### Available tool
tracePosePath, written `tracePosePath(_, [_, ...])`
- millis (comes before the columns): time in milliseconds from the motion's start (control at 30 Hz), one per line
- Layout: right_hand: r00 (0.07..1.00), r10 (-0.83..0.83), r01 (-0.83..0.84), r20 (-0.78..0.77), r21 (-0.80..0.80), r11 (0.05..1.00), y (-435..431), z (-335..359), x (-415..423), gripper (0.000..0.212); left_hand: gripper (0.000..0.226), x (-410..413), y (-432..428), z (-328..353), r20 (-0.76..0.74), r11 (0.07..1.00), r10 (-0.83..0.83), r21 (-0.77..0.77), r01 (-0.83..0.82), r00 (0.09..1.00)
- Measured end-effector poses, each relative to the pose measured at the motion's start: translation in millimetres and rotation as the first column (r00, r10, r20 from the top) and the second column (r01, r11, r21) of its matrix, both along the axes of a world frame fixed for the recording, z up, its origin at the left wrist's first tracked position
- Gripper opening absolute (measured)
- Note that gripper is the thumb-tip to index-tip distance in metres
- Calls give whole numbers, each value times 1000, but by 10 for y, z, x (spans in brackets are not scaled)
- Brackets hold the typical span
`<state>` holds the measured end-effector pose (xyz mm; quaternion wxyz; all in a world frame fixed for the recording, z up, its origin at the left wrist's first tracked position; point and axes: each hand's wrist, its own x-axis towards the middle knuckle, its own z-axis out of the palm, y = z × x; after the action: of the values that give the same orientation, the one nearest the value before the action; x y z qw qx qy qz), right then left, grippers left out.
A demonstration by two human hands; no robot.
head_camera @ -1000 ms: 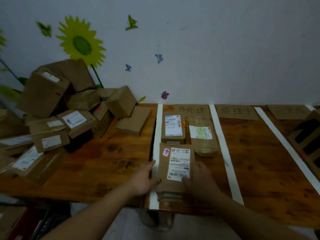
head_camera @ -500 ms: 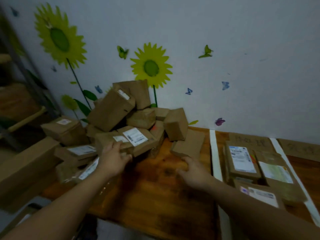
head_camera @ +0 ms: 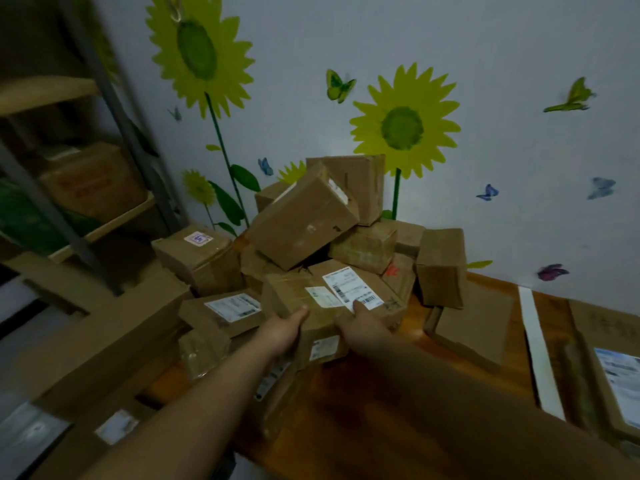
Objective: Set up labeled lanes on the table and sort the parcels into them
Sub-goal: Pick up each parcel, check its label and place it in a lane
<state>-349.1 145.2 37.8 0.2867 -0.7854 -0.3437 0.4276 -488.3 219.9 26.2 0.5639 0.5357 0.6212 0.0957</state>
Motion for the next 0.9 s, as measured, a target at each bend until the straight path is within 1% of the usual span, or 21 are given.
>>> tracePosePath(67, [1000, -18, 18, -11, -4, 1000, 93, -37, 0, 55, 77, 12, -16, -35, 32, 1000, 20, -23, -19, 999])
tracePosePath(167, [998, 25, -29, 63, 65, 998, 154, -80, 26, 52, 64, -6, -72, -70, 207, 993, 112, -42, -106, 972])
tracePosePath(267, [986, 104, -126, 132, 176, 976, 110, -37, 33, 54, 70, -123, -94, -68, 381, 978, 191, 6, -209, 905])
tracePosePath(333, [993, 79, -101, 83, 296, 950, 47, -7, 29, 55, 75, -203, -110, 15, 455, 971, 195, 35, -237, 869])
tracePosePath(400, [997, 65, -76, 41, 384, 920, -26, 85, 12, 55, 79, -238, -133, 135, 487, 972, 177, 50, -229, 855])
tracePosePath(433, [997, 72, -79, 34, 407, 910, -66, 145, 3, 54, 75, -246, -138, 206, 509, 972, 177, 43, -231, 842])
tracePosePath(533, [999, 50, -43, -2, 486, 873, -200, 333, -5, 46, 44, -251, -173, 493, 602, 974, 195, -25, -226, 774])
tracePosePath(567, [999, 36, -40, 18, 494, 868, -275, 412, -24, 42, 39, -256, -184, 589, 626, 973, 202, -42, -226, 753])
tracePosePath(600, [999, 16, -38, 48, 507, 861, -342, 457, -40, 42, 39, -260, -208, 683, 641, 972, 198, -33, -231, 742])
tracePosePath(633, [996, -10, -38, 91, 517, 855, -415, 503, -66, 45, 43, -280, -214, 748, 640, 971, 174, 15, -238, 749])
tracePosePath(700, [982, -63, -43, 179, 532, 846, -567, 605, -149, 50, 58, -337, -221, 853, 617, 953, 87, 178, -246, 782])
tracePosePath(767, [963, -108, -50, 247, 557, 829, -733, 681, -249, 51, 78, -439, -208, 886, 549, 898, -17, 376, -228, 836])
tracePosePath(800, [950, -130, -54, 283, 562, 825, -819, 698, -293, 51, 82, -486, -222, 897, 507, 866, -55, 454, -211, 860])
tracePosePath(833, [933, -153, -63, 326, 567, 821, -906, 694, -324, 50, 80, -526, -262, 904, 484, 845, -94, 501, -187, 870])
tracePosePath(900, [899, -215, -36, 382, 554, 832, -1102, 696, -368, 50, 60, -569, -362, 870, 453, 851, -158, 513, -112, 877])
